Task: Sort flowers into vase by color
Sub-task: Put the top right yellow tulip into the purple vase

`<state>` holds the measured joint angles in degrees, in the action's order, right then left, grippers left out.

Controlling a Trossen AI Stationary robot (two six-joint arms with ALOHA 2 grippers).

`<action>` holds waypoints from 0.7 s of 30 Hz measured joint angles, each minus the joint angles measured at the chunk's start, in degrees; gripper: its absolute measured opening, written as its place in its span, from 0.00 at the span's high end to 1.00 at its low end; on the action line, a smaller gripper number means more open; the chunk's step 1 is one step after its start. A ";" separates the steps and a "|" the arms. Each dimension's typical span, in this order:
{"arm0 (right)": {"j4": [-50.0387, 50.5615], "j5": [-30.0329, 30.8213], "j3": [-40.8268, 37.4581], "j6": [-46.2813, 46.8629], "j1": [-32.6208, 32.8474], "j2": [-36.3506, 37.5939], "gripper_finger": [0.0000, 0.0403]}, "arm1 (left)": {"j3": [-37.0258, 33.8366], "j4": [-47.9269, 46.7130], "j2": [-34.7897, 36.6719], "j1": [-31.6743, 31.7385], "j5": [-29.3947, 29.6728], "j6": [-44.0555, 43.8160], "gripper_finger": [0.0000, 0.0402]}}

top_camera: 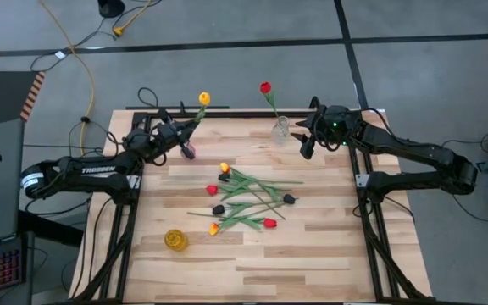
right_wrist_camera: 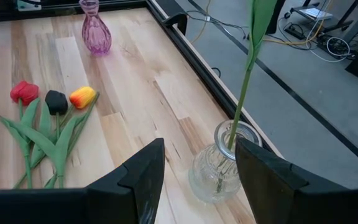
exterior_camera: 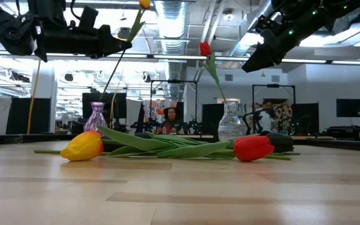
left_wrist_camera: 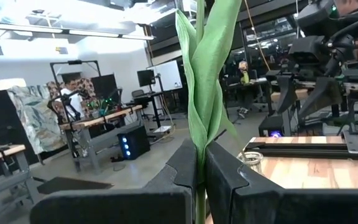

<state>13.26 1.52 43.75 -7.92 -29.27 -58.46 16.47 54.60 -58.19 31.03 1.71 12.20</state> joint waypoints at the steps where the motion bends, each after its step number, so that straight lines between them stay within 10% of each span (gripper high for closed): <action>1: 0.01 0.00 0.00 0.00 0.00 0.00 0.44 | 0.00 -0.30 0.00 0.00 0.03 -0.47 1.00; 13: 0.00 0.00 0.00 -0.02 0.01 0.00 0.44 | -0.31 -0.51 0.00 0.00 2.15 -0.89 1.00; 21: 0.00 0.00 0.00 -0.04 0.01 0.00 0.44 | -11.26 19.56 0.02 0.00 4.11 -2.37 1.00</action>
<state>13.26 1.52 43.75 -7.97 -29.26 -58.46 5.21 74.16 -58.17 31.03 5.82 9.82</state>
